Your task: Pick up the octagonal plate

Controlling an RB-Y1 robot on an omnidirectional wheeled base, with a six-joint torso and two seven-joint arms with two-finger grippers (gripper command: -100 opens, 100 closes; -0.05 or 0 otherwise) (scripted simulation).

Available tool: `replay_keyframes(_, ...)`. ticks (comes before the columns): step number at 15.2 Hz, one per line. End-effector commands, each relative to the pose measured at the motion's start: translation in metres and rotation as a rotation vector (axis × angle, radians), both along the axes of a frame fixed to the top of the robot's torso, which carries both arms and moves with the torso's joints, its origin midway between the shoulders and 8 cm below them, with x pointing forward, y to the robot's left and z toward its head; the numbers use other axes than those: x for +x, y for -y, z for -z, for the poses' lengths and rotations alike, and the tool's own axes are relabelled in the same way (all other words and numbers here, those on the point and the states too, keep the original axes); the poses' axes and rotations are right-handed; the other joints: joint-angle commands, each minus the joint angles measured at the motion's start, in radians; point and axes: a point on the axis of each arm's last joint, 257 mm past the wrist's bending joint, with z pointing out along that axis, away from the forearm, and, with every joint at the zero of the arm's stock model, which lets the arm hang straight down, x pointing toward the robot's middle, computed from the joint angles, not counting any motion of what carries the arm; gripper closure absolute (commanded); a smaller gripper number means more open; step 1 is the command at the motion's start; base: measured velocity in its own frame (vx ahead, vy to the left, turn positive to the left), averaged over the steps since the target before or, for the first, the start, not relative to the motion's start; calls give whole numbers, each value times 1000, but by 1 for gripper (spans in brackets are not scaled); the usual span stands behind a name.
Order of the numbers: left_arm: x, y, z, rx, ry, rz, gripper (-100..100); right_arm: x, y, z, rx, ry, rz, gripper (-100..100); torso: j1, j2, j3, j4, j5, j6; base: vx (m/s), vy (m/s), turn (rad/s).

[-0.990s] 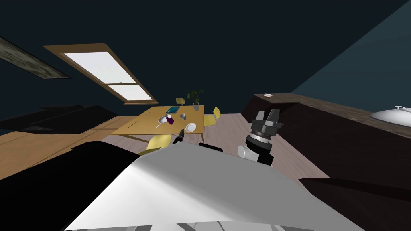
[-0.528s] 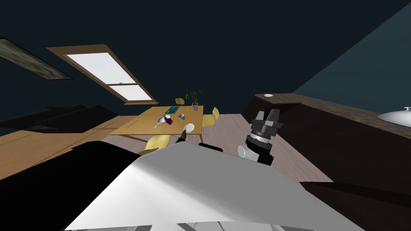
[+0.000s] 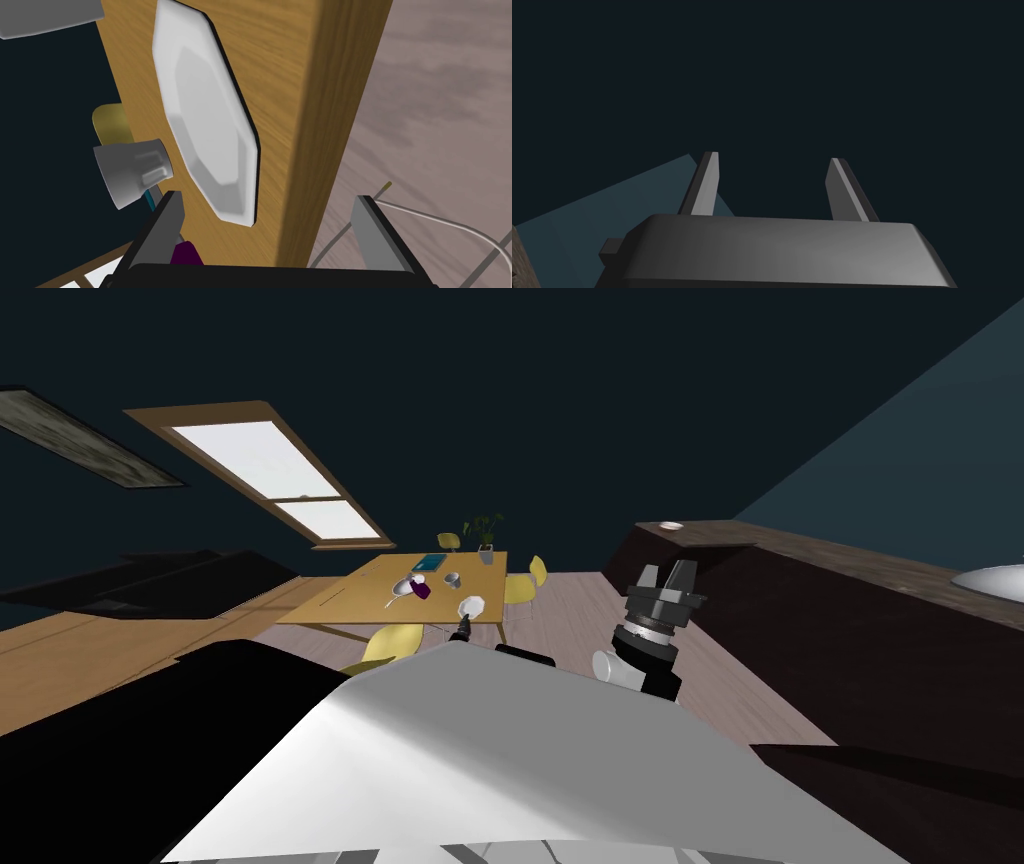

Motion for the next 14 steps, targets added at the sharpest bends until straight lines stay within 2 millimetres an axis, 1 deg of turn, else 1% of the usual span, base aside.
replay_keyframes(1,1,3,6,-4,-3,2,-100,0,0,0,0,0,0,0,0,0,0,0,0,0,25,30,32)
replay_keyframes(7,4,10,21,-15,-15,9,-100,0,0,0,0,0,0,0,1,-1,-1,0,0,0,28,31,26)
replay_keyframes(8,4,9,18,-13,-14,7,-100,0,0,0,0,0,0,0,1,-1,-1,0,0,0,17,17,6)
replay_keyframes(9,3,6,14,-9,-9,5,100,0,0,0,0,0,0,0,1,-1,-1,0,0,0,-3,-8,-33)
replay_keyframes(14,1,3,6,-4,-3,2,100,0,0,0,0,0,0,0,-2,-1,2,5,-3,3,-28,-26,-19)
